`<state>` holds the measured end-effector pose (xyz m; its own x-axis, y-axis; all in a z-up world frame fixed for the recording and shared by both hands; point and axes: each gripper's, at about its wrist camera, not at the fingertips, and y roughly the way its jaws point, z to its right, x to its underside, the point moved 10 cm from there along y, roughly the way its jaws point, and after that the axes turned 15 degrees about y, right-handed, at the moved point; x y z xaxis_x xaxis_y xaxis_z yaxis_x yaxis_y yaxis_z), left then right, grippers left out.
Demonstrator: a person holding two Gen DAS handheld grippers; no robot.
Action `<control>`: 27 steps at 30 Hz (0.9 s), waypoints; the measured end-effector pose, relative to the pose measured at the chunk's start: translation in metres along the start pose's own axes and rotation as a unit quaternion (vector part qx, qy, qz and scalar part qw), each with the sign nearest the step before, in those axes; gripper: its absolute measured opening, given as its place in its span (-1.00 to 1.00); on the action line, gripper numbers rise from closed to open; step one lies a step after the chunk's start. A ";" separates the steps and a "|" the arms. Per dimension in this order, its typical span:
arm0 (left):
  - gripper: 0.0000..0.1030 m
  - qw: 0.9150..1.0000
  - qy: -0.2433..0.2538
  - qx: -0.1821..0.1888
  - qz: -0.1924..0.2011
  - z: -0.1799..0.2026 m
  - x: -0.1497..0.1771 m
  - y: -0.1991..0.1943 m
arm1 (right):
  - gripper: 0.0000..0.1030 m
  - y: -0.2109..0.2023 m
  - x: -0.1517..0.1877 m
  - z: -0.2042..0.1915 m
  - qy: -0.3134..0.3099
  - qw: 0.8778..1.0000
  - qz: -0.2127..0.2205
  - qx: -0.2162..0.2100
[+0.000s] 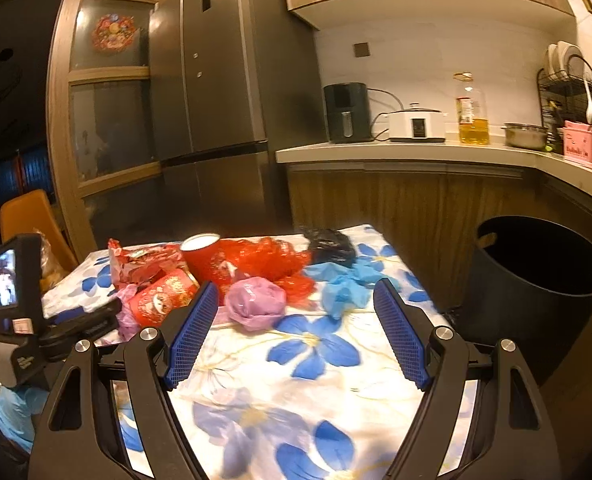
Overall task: Collect trash
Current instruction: 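Move both open tools back to the trash on the table, then grasp the pink glove with the left tool while the right tool grasps the red printed cup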
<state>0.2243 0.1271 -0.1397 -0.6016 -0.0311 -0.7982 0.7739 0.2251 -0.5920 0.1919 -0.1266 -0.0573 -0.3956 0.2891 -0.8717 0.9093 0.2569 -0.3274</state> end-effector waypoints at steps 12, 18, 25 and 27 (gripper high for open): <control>-0.99 0.997 -0.044 0.063 0.009 -0.011 0.012 -0.013 | 0.51 0.041 0.033 -0.064 -0.021 0.997 -0.057 -0.043; -1.00 0.996 -0.067 0.048 0.037 -0.039 0.021 -0.049 | 0.52 0.069 0.048 -0.083 0.006 0.994 -0.099 -0.047; -1.00 0.997 -0.062 0.026 0.046 -0.058 0.029 -0.063 | 0.60 0.107 0.065 -0.098 0.035 0.990 -0.136 -0.019; -1.00 0.997 -0.062 0.022 0.049 -0.062 0.029 -0.065 | 0.61 0.115 0.067 -0.101 0.042 0.989 -0.139 -0.013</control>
<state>0.1440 0.1720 -0.1176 -0.4964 -0.1316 -0.8581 0.8371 0.1893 -0.5133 0.2567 0.0155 -0.1161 -0.6401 0.2785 -0.7160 0.7607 0.3602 -0.5400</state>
